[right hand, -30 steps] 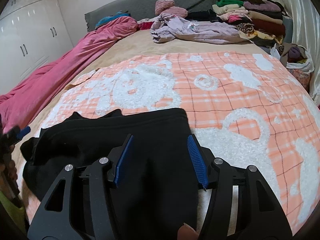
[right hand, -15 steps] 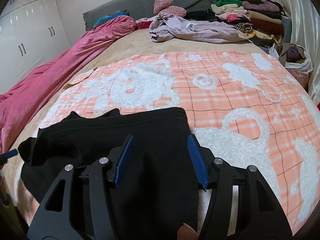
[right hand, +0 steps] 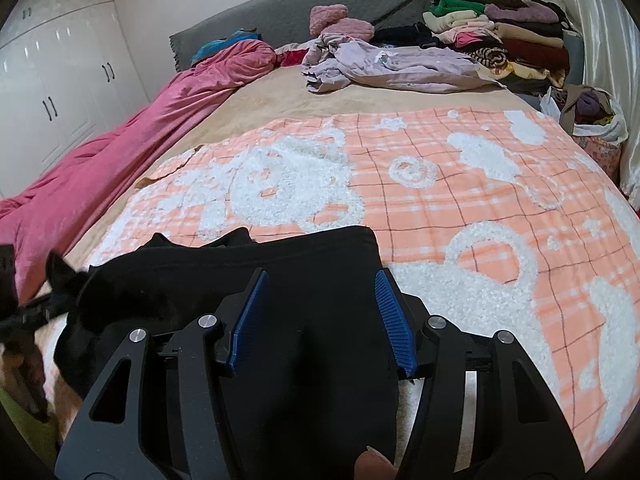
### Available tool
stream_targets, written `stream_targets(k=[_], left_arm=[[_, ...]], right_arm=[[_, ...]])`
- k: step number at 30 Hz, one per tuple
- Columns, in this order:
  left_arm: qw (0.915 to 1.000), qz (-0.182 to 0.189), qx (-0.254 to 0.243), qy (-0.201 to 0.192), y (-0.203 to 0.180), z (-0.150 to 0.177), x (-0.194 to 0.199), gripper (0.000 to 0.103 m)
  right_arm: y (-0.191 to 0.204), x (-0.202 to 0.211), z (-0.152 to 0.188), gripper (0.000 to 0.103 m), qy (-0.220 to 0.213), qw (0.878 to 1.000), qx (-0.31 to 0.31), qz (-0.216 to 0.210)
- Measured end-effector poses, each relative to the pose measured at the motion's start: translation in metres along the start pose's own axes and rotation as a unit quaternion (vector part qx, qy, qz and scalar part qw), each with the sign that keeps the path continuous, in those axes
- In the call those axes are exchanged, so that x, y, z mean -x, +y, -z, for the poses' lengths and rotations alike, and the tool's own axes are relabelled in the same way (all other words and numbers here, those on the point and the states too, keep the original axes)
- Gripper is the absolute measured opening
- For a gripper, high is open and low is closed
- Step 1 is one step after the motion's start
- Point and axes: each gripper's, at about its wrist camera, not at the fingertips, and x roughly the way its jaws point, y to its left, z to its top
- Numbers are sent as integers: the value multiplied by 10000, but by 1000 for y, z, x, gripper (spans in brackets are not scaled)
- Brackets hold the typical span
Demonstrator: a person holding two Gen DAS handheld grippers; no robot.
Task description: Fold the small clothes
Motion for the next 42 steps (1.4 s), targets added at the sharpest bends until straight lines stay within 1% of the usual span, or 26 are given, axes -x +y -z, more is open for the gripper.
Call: stream_targets(k=[3, 5, 6, 8, 10, 12, 14, 17, 19, 20, 21, 22, 23, 24, 26, 27, 28, 30, 34, 37, 39, 42], left_arm=[[9985, -92, 345, -409, 22, -10, 5, 78], [9952, -173, 681, -681, 42, -12, 12, 78], [9932, -224, 865, -750, 52, -12, 15, 79], [9908, -332, 1162, -611, 68, -9, 15, 80], [9893, -383, 1319, -494, 73, -4, 15, 80], [9895, -374, 1350, -353, 73, 1, 13, 82], [9892, -409, 1399, -125, 74, 6, 6, 83], [9898, -353, 1378, 17, 69, 10, -6, 83], [9920, -445, 1180, -14, 60, 9, -9, 79], [9928, -497, 1087, -10, 57, 8, -11, 67], [9937, -572, 964, 31, 53, 8, -12, 51], [9939, -656, 889, 39, 50, 9, -13, 47], [9940, -685, 857, 20, 48, 10, -12, 41], [9940, -692, 847, -6, 48, 9, -11, 29], [9936, -663, 913, -80, 49, 9, -4, 20], [9935, -623, 944, -111, 50, 9, -2, 17], [9934, -574, 979, -136, 50, 10, 2, 17], [9935, -515, 1002, -154, 50, 11, 7, 15], [9939, -486, 965, -237, 45, 14, 24, 14], [9938, -612, 872, -308, 43, 17, 31, 13], [9933, -735, 856, -263, 46, 18, 28, 10], [9918, -774, 1019, -75, 54, 23, 17, 11]], right_arm=[[-1, -5, 1, 48, 45, 10000, 5, 62], [-2, -10, 3, 48, 102, 9999, 10, 129], [-3, -12, 4, 48, 124, 9998, 9, 151], [-4, -16, 6, 48, 172, 9996, -3, 215], [-6, -19, 7, 48, 203, 9995, -16, 254], [-8, -21, 8, 48, 224, 9992, -33, 316], [-11, -24, 9, 48, 250, 9990, -95, 356], [-16, -28, 8, 48, 287, 9986, -236, 371], [-20, -32, 8, 48, 315, 9983, -331, 350], [-22, -35, 8, 48, 334, 9982, -374, 342], [-24, -37, 9, 48, 357, 9979, -413, 335], [-27, -39, 10, 48, 384, 9977, -468, 318], [-29, -42, 11, 48, 423, 9973, -521, 293], [-31, -44, 12, 48, 452, 9970, -565, 272], [-34, -47, 14, 29, 519, 9964, -664, 67], [-33, -46, 14, 13, 489, 9966, -668, 32], [-31, -44, 14, 9, 459, 9970, -624, 75], [-25, -38, 11, 5, 365, 9981, -489, 120], [-20, -21, 3, 4, -74, 9990, -421, 102], [-18, -16, 0, 4, -295, 9989, -328, 147], [-16, -19, 0, 4, -352, 9988, -203, 270], [-15, -32, 2, 4, -190, 9984, -91, 531]])
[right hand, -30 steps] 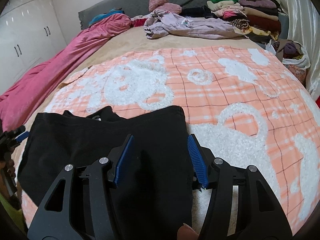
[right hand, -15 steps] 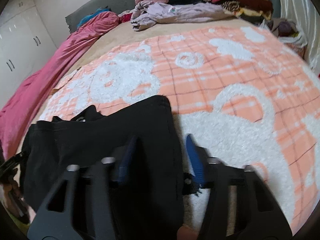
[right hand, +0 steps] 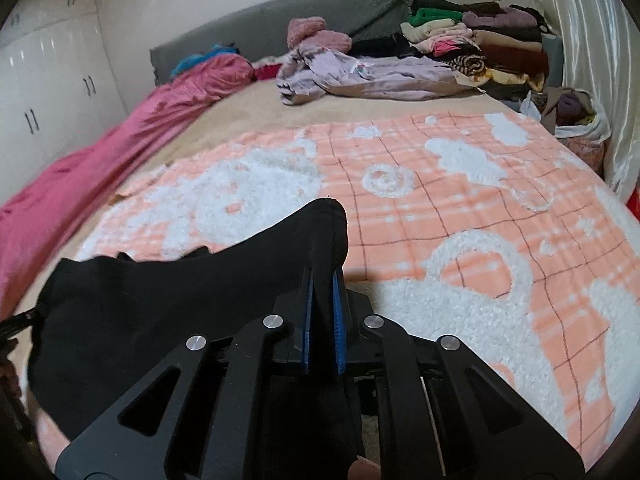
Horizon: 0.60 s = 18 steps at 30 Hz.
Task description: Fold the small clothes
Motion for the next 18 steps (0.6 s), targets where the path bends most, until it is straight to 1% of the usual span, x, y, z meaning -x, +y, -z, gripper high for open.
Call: stream_targets(k=[2, 4, 5, 7, 9, 10, 11, 12, 14, 15, 16, 18], left_arm=[[9999, 68, 79, 82, 3, 1, -2, 11], [9998, 153, 89, 29, 2, -1, 5, 11], [9998, 174, 70, -5, 1, -2, 8, 11], [9998, 205, 17, -23, -1, -2, 12, 15], [9996, 258, 77, 84, 0, 0, 10, 27], [9993, 315, 118, 131, 0, 1, 9, 30], [9988, 394, 179, 214, 1, 3, 7, 36], [9987, 403, 188, 257, 0, 4, 5, 39], [9990, 339, 66, 266, -5, 6, 3, 39], [9992, 297, 20, 248, -6, 6, 3, 36], [9994, 266, -20, 235, -8, 7, 3, 36], [9996, 157, -114, 203, -10, 7, 3, 8]], right_arm=[[0, -9, 5, 4, 167, 9997, 57, 166], [-3, -16, 9, 6, 302, 9990, 29, 339], [-4, -16, 10, 7, 307, 9989, -4, 361], [-10, -13, 8, 14, 285, 9987, -150, 407], [-11, -10, 7, 19, 251, 9985, -180, 459], [-12, -7, 7, 21, 233, 9983, -185, 507], [-12, -3, 6, 22, 211, 9982, -208, 517], [-12, 0, 5, 25, 186, 9984, -227, 481], [-8, 8, 3, 29, 92, 9990, -255, 369], [-6, 11, 2, 33, 67, 9991, -246, 329], [-2, 14, 1, 35, 51, 9994, -217, 253], [7, 18, 1, 36, 65, 9998, -143, 110]])
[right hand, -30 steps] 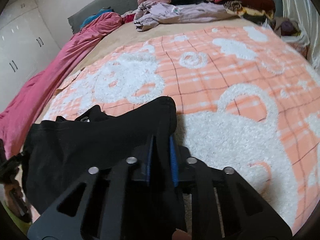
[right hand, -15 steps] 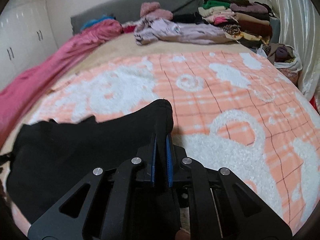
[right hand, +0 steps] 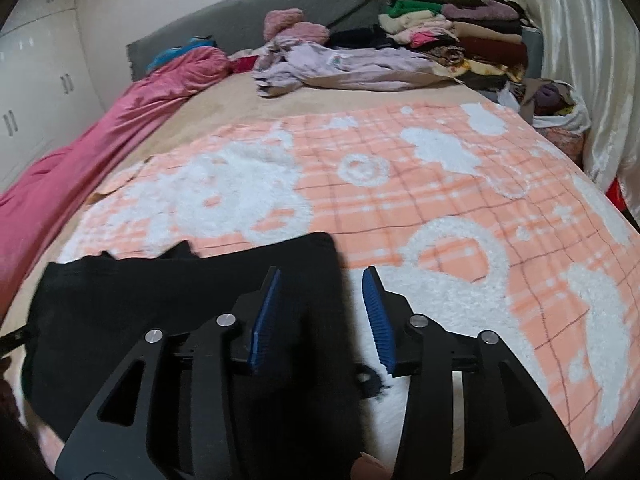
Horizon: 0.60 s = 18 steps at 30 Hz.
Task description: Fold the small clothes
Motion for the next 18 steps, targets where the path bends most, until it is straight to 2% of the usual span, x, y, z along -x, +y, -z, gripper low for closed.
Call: stream_targets(k=[4, 6, 8, 11, 14, 18], left_arm=[[9998, 39, -136, -109, -5, -2, 11, 8], [9996, -26, -187, -224, -7, 0, 23, 8], [9997, -25, -108, -216, -5, 4, 29, 8], [9994, -303, -179, -5, 0, 7, 15, 8], [9997, -113, 125, 166, 15, 10, -1, 9], [9997, -212, 0, 89, 14, 8, 1, 14]], right_arm=[[25, 0, 6, 36, 155, 9986, 374, -330], [35, -4, 9, 36, 230, 9974, 589, -360], [42, -11, 15, 36, 329, 9955, 868, -164], [41, -24, 22, 36, 542, 9935, 991, 153], [33, -28, 24, 40, 616, 9945, 843, 126], [32, -27, 24, 42, 603, 9950, 786, 130]])
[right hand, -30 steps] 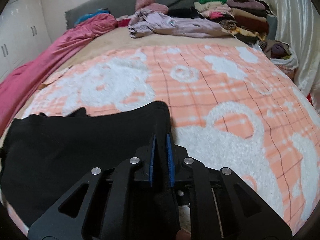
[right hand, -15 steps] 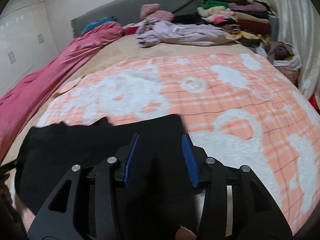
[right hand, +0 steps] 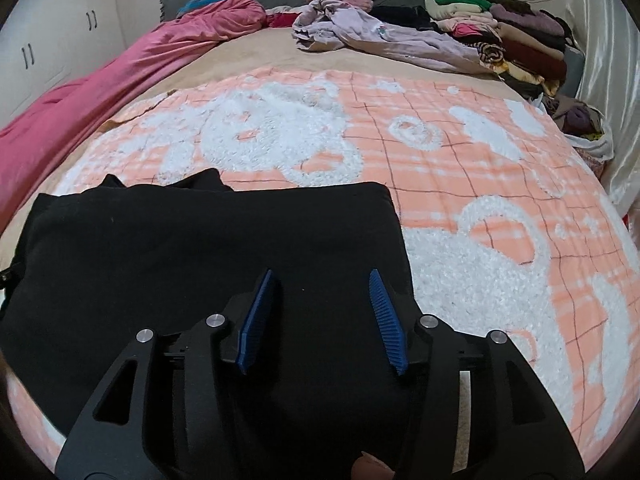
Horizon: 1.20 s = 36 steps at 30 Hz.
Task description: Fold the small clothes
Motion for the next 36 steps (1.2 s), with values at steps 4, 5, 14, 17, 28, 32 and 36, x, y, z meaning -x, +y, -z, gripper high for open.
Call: stream_targets(k=[4, 5, 14, 17, 28, 32, 36], left_arm=[[10000, -45, -75, -45, -4, -2, 8, 15], [9998, -90, -162, -92, -7, -3, 11, 15], [9970, -316, -574, -403, -24, -5, 35, 37], [9968, -328, -592, -414, -27, -4, 38, 39], [9951, -259, -847, -440, -45, 2, 43, 46], [9939, -224, -1038, -284, -56, 8, 35, 51], [9921, -240, -1228, -88, -64, 15, 22, 52]], right_arm=[[1, 9, -2, 49, -106, 9999, -37, -87], [2, 11, -3, 50, -134, 9999, -33, -95], [12, 30, -1, 63, -336, 9990, 50, -282], [17, 37, 1, 66, -397, 9986, 99, -323], [33, 58, 20, 70, -446, 9972, 351, -481], [37, 56, 29, 70, -272, 9975, 406, -508], [41, 47, 35, 70, -22, 9981, 410, -455]])
